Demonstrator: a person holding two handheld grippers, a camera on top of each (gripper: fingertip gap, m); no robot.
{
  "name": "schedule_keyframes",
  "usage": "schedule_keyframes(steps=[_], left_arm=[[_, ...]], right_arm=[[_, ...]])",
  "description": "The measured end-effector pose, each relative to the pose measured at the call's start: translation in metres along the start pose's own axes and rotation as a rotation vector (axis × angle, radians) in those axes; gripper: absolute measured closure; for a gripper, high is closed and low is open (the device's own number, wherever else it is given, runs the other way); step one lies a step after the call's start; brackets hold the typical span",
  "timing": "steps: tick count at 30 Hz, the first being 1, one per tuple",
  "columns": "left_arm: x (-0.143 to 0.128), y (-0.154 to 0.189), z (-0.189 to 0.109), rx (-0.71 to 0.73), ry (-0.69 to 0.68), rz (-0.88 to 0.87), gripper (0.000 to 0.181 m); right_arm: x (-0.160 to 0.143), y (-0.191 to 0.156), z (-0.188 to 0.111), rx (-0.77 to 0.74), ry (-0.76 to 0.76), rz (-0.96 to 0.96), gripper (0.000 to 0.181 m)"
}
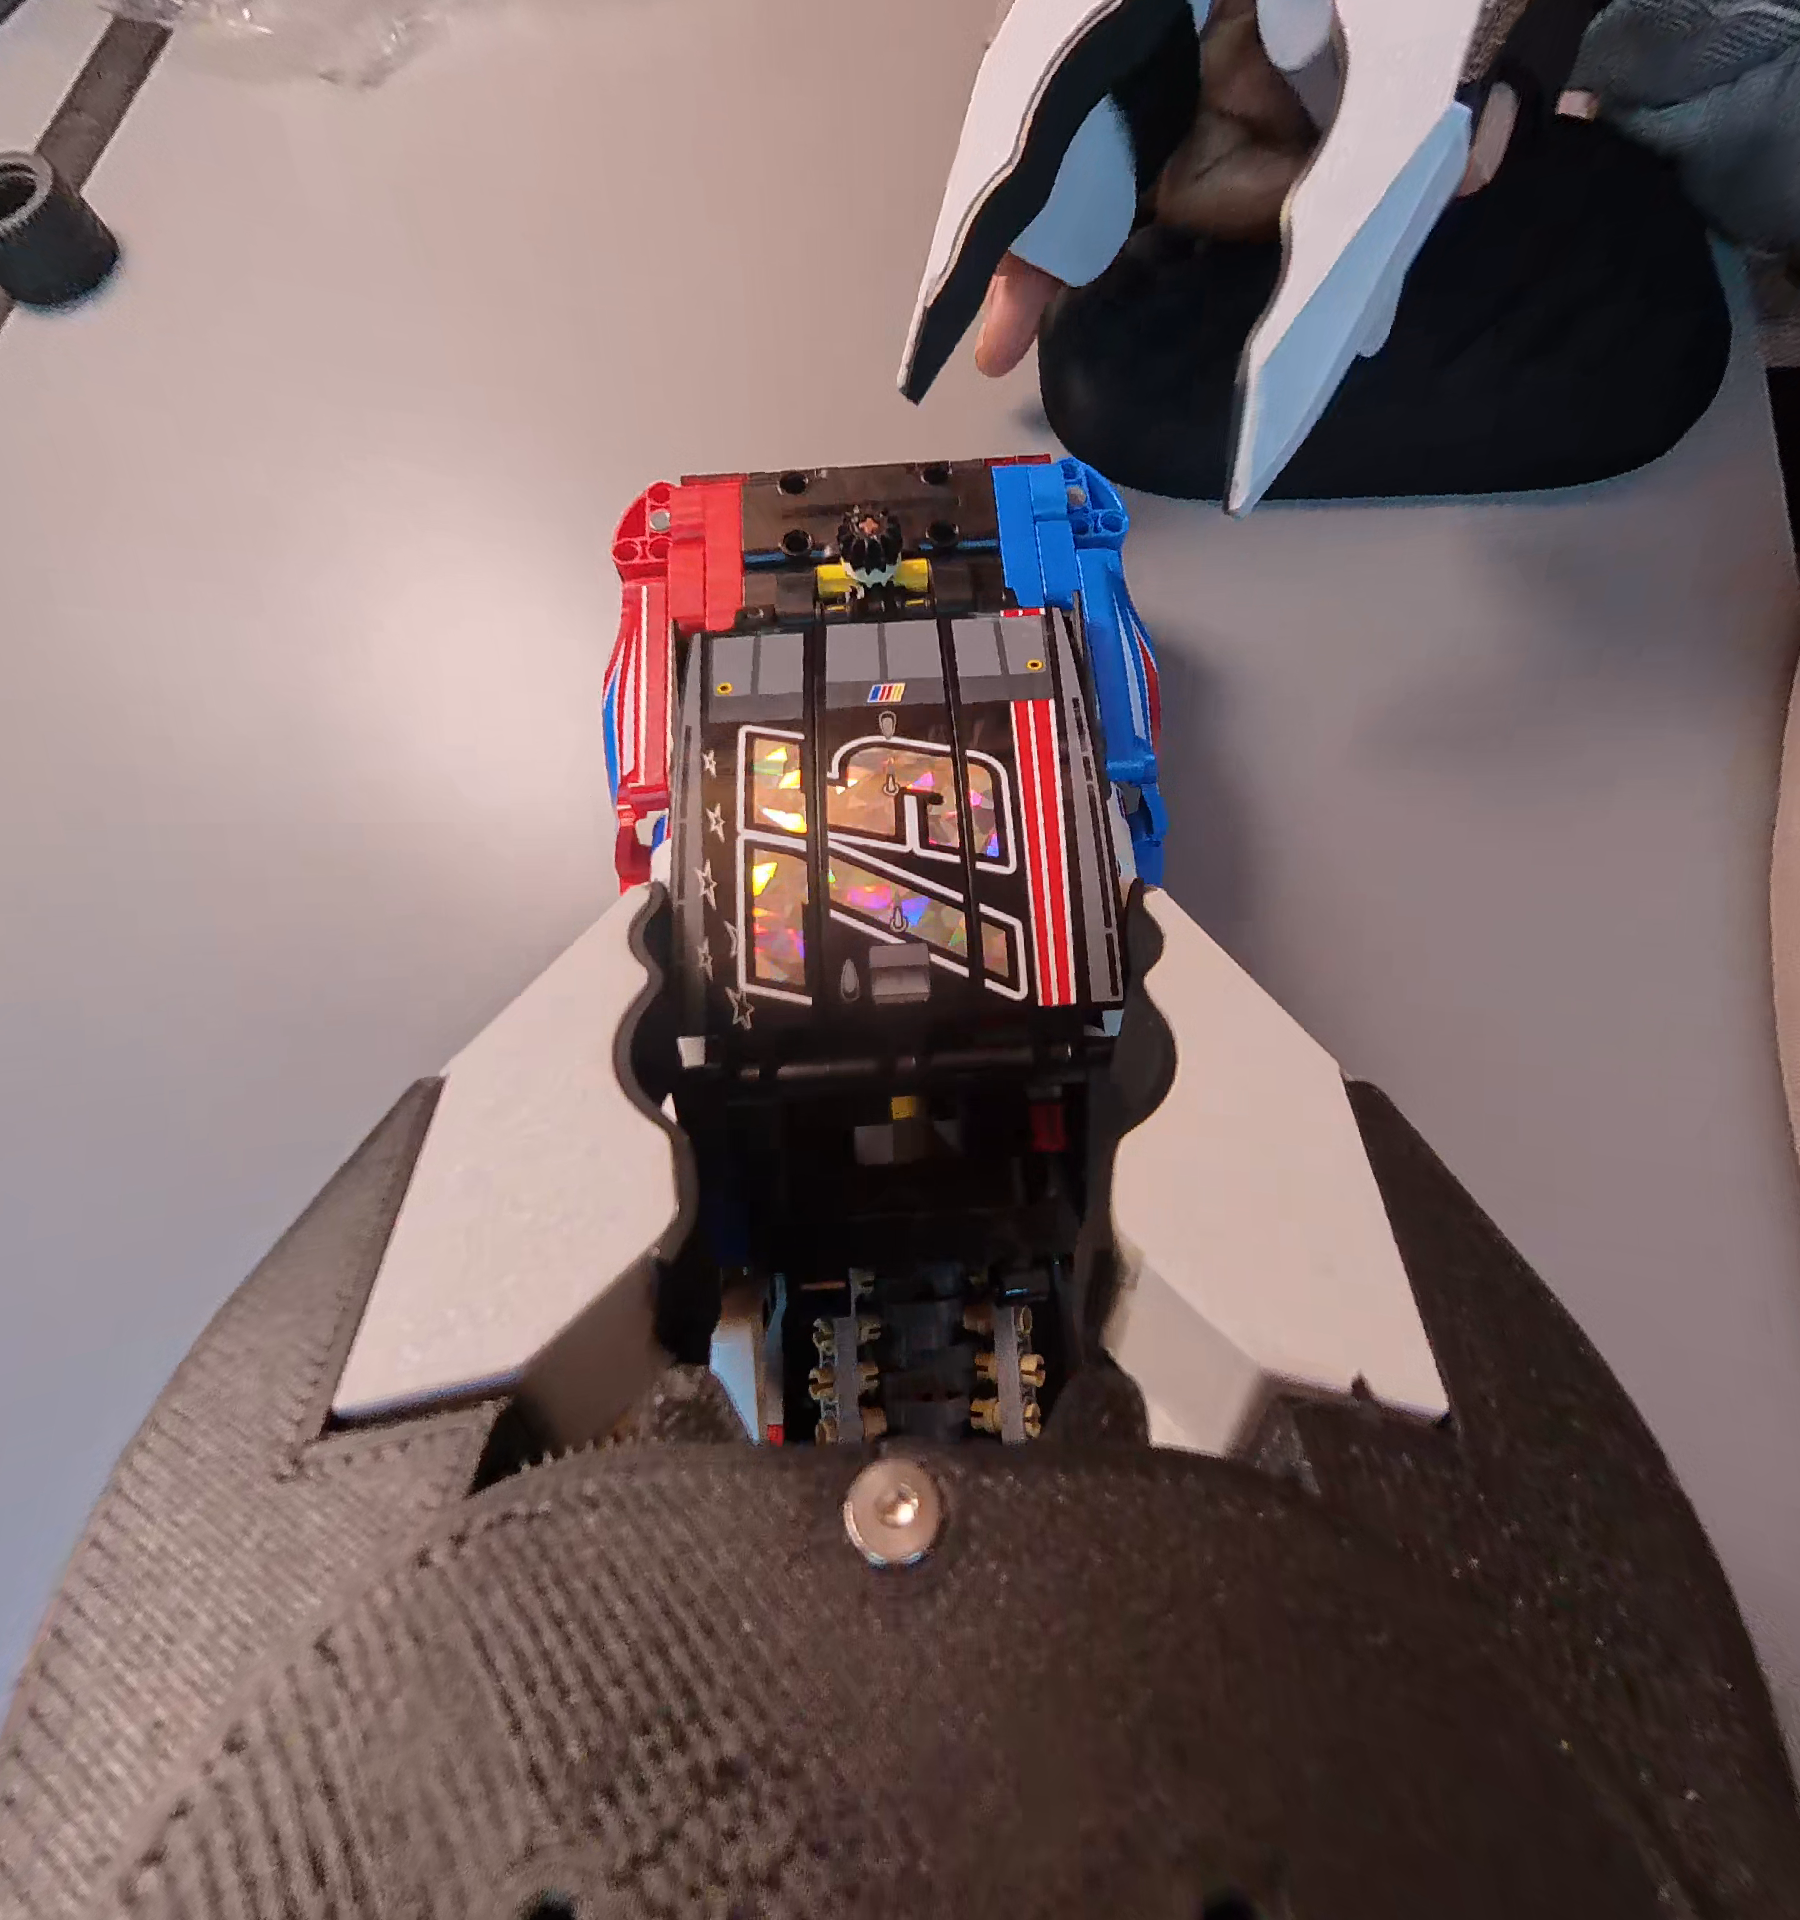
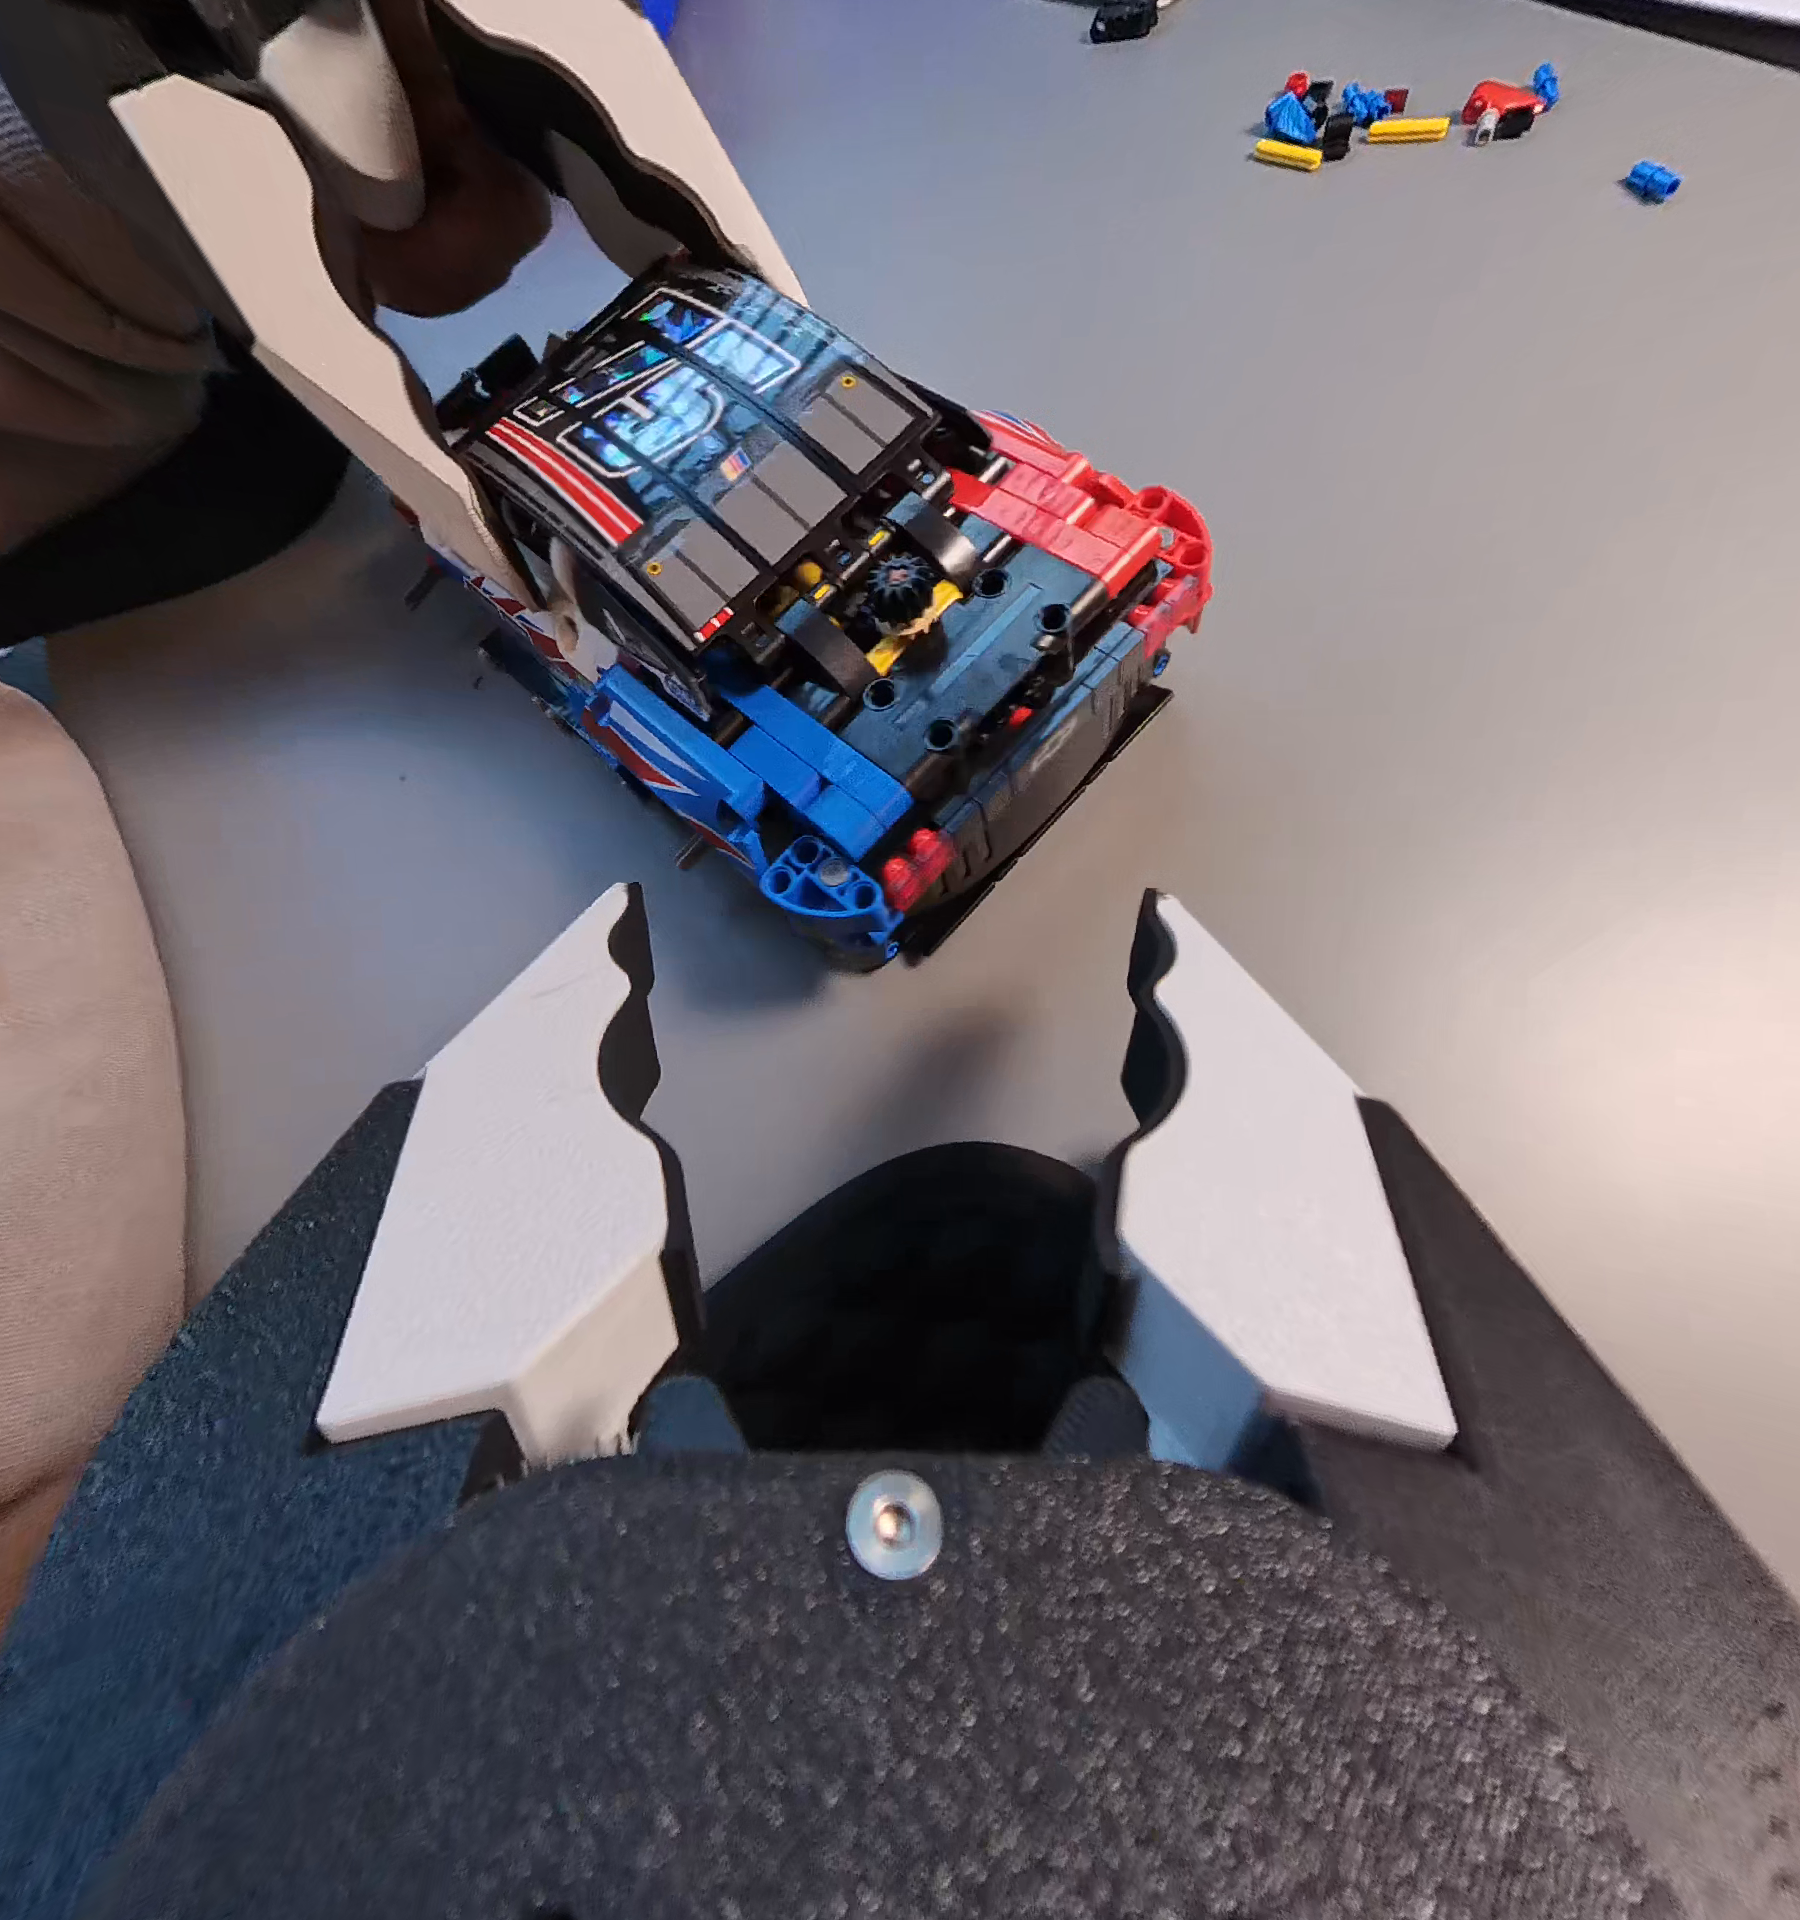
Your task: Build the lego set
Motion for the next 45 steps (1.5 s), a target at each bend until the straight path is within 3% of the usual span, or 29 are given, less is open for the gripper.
schedule_keyframes(steps=[6,10,12,13,19,21,25,29,30,34,42,45], left_arm=[[0.001,0.005,-0.015,0.06,0.118,0.086,0.097],[0.007,0.003,-0.029,0.072,0.286,0.042,0.097],[0.01,0.001,-0.034,0.051,0.37,-0.016,0.097],[0.01,-0.001,-0.034,0.041,0.397,-0.057,0.097],[0.017,-0.02,-0.054,-0.017,0.609,-0.295,0.097],[0.025,-0.019,-0.06,0.007,0.605,-0.258,0.091],[0.039,-0.011,-0.068,0.04,0.528,-0.188,0.072],[0.031,-0.005,-0.077,0.048,0.516,-0.131,0.076],[0.027,-0.002,-0.077,0.028,0.533,-0.114,0.077],[0.006,0.003,-0.068,-0.083,0.658,-0.155,0.08],[-0.003,-0.005,-0.06,-0.234,0.737,-0.327,0.08],[-0.003,-0.011,-0.055,-0.268,0.725,-0.456,0.08]], right_arm=[[0.005,0.003,0.004,0.181,-0.059,0.159,0.084],[0.01,-0.014,0.015,0.282,-0.074,0.162,0.081],[0.024,-0.033,0.021,0.396,-0.005,0.21,0.093],[0.034,-0.044,0.02,0.464,0.043,0.227,0.11],[0.094,-0.065,-0.003,0.358,0.279,0.214,0.126],[0.104,-0.077,-0.004,0.243,0.322,0.096,0.134],[0.117,-0.117,0.001,0.177,0.364,-0.101,0.134],[0.126,-0.148,0.012,0.119,0.386,-0.307,0.139],[0.128,-0.153,0.018,0.104,0.392,-0.339,0.15],[0.128,-0.165,0.044,0.085,0.357,-0.444,0.15],[0.138,-0.148,0.055,0.149,0.303,-0.284,0.149],[0.145,-0.132,0.056,0.196,0.246,-0.137,0.148]])
Point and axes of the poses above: each gripper's, where its closed fingertips meet, z out along the fingers, x out of its top, y = z × x across the jaws, the point moved 5 cm from there along -z, back along the fingers, and after that the axes turned 15 degrees about z, right-handed, at the moved point
